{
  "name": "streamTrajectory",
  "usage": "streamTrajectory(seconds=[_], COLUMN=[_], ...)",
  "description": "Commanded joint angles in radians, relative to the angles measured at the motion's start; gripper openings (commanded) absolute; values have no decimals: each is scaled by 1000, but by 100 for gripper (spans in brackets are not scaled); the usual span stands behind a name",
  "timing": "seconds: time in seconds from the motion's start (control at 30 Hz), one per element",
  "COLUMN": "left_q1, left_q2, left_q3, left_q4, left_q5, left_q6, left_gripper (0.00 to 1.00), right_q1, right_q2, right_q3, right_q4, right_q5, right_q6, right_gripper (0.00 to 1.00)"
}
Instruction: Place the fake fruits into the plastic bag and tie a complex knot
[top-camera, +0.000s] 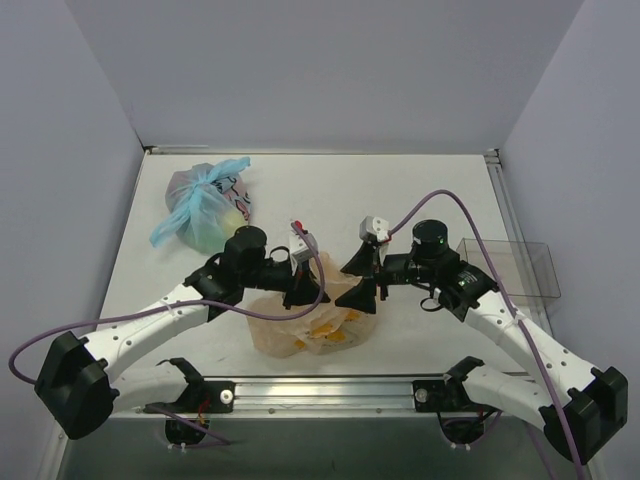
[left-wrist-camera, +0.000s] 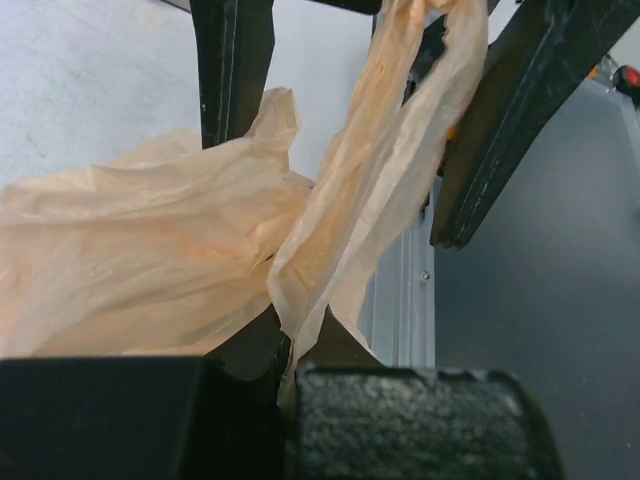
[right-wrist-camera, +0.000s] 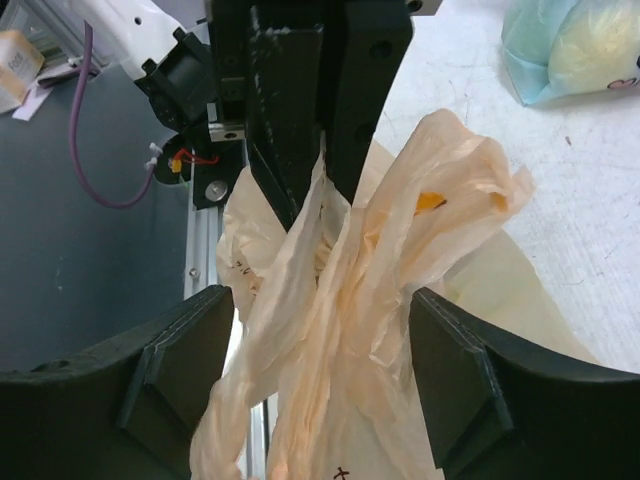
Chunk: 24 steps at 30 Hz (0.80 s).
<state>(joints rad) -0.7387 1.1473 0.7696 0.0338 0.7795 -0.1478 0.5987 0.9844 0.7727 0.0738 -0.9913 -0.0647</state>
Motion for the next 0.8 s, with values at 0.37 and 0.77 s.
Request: streamTrajectory(seconds=[0.37, 0.77], left_q1=[103, 294], left_q2=[-135, 77], left_q3=[157, 405], left_q4=[-204, -348], left_q5=[113, 190], left_q6=[192, 137], left_gripper=[50, 93], right_q1=[15, 49], right_q2=[-10, -7], right_q3=[4, 22], right_q4=[-19, -68], right_q5=[63, 63], right_q6=[-132, -296], right_gripper=[0, 0])
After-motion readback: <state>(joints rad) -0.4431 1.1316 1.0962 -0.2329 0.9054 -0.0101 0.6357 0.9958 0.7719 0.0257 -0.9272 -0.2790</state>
